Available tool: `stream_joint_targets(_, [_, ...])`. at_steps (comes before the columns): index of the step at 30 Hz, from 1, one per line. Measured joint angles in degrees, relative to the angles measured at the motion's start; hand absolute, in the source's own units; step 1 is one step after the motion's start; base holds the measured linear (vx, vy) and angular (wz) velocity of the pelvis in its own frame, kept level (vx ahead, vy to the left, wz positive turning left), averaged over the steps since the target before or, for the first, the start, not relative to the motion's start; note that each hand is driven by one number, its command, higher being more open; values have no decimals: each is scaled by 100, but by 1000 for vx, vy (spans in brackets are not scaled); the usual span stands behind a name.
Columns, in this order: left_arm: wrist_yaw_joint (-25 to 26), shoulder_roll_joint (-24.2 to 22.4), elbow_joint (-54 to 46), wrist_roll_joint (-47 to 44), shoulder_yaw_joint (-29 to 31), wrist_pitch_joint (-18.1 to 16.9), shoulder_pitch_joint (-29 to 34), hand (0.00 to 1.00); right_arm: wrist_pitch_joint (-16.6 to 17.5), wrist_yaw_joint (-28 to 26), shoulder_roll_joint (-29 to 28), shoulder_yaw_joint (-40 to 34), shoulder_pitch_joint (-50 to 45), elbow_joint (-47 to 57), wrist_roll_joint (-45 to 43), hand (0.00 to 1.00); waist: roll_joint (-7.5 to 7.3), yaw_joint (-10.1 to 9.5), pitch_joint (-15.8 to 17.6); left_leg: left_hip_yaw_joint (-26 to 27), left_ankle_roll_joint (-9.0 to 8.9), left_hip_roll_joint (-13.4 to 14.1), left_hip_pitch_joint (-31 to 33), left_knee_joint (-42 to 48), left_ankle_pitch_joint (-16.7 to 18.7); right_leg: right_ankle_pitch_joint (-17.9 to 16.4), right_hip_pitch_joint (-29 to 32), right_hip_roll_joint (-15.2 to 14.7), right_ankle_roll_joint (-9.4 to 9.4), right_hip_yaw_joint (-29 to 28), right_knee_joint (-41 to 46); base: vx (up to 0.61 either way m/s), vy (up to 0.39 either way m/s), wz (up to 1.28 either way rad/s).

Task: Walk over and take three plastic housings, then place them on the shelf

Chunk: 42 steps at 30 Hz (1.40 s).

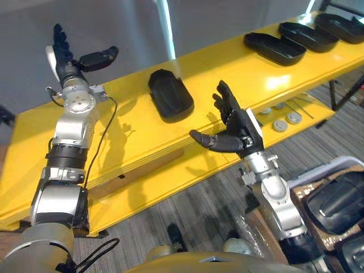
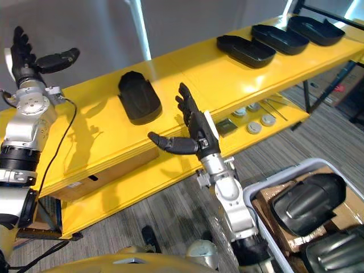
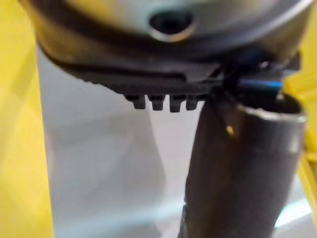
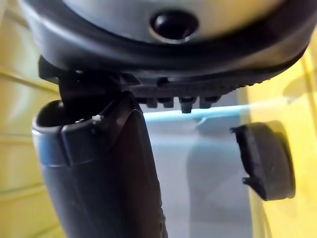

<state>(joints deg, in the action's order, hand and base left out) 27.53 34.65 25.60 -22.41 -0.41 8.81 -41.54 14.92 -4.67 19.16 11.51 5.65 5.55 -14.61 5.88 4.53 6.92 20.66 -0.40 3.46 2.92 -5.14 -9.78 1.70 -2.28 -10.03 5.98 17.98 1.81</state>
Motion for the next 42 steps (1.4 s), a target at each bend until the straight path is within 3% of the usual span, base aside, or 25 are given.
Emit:
stream_joint_targets(3, [-197, -3, -125, -139, 208, -237, 514, 100, -16, -111, 94, -44, 351, -142, 26, 100, -35, -124, -21, -146, -51, -13, 64, 1, -41, -6, -44, 5, -10, 140, 0, -7, 19, 30])
stream_joint_targets(6, [-483, -195, -1030, -317, 546, -280, 1677, 100, -14, -156, 96, -167, 680, -324, 485, 100, -99, -192, -54, -305, -42, -69, 75, 2, -63, -32, -98, -30, 3, 297, 16, 9, 26, 27])
stream_joint_targets(10, [-864, -1088, -2873, -432, 631, -287, 3144, 100, -35, -114, 369, -352, 986, -859, 1674, 100, -225, -471, -85, -536, -2, -158, 71, 4, -93, -86, -259, -84, 51, 542, 75, 37, 24, 30])
stream_joint_targets(12, [-1075, -1457, -3323, -432, 557, -353, 3525, 100, -67, -109, 489, -344, 1144, -1088, 1898, 100, -227, -505, -84, -674, 24, -204, 55, 4, -113, -135, -303, -98, 64, 682, 137, -14, 10, 39])
stream_joint_targets(14, [-1346, -1778, -3859, -459, 401, -573, 3993, 100, -253, -102, 582, -332, 1383, -1300, 1879, 100, -235, -660, -75, -749, 19, -206, 55, 2, -137, -166, -326, -98, 54, 738, 206, -35, 14, 21])
stream_joint_targets(19, [-1857, -2176, -4399, -443, -22, -875, 4688, 100, -743, -51, 583, -282, 1604, -1710, 1869, 100, -237, -785, -44, -960, 11, -218, 37, -1, -156, -248, -434, -91, 82, 922, 258, -53, 1, 22])
stream_joint_targets(21, [-2066, -2242, -4398, -443, -226, -875, 4843, 100, -876, 48, 583, -264, 1624, -1927, 1872, 100, -238, -819, 5, -1023, -4, -225, 43, -2, -143, -253, -480, -88, 82, 1009, 276, -53, 3, 23])
stream_joint_targets(22, [-2162, -2266, -4396, -450, -314, -872, 4921, 100, -949, 81, 584, -258, 1658, -2048, 1878, 100, -253, -837, 54, -1024, -97, -237, 51, -2, -70, -253, -479, -92, 80, 1012, 263, -73, 47, 20])
stream_joint_targets(23, [-2256, -2253, -4374, -448, -419, -859, 4978, 100, -1020, 132, 580, -252, 1696, -2214, 1882, 100, -456, -847, 158, -953, -382, -327, 56, 42, 226, -250, -475, -239, 73, 993, 99, -70, 70, 11])
stream_joint_targets(24, [-2329, -2263, -4359, -448, -455, -853, 5017, 100, -1070, 144, 572, -247, 1754, -2345, 1884, 100, -574, -890, 243, -980, 1, -433, 123, 441, 175, -243, -481, -372, 82, 971, 65, -7, 42, -7])
stream_joint_targets(25, [-2384, -2264, -4335, -450, -500, -852, 5081, 100, -1152, 145, 599, -225, 1776, -2395, 1882, 100, -560, -945, 245, -1077, 101, -370, 176, 947, 233, -232, -476, -371, 95, 936, 77, 62, -7, -16])
stream_joint_targets(26, [-2441, -2245, -4286, -460, -528, -849, 5113, 100, -1199, 187, 619, -224, 1787, -2404, 1881, 100, -496, -940, 276, -1243, 137, -363, 42, 697, 420, -147, -471, -292, 170, 868, 83, 76, -3, -3])
stream_joint_targets(30, [-2447, -2245, -4130, -534, -496, -752, 5129, 100, -1309, 190, 794, -225, 2018, -2555, 1890, 100, -518, -906, 323, -1262, 160, -502, -151, 15, 96, -48, -390, -332, 189, 855, 10, 44, 25, 7])
stream_joint_targets(36, [-2562, -2244, -4127, -688, -374, -712, 5179, 100, -1474, 196, 826, -233, 2254, -2798, 2277, 100, -530, -976, 382, -1284, 149, -523, -262, 6, 92, -56, -489, -369, 183, 864, 106, 41, -24, 5])
stream_joint_targets(42, [-2803, -2263, -4133, -738, -432, -713, 5154, 100, -1579, 645, 1025, -233, 2893, -3656, 2323, 100, -429, -970, 522, -1286, 138, -488, -243, 4, 85, -71, -471, -352, 159, 869, 104, 12, -18, -1])
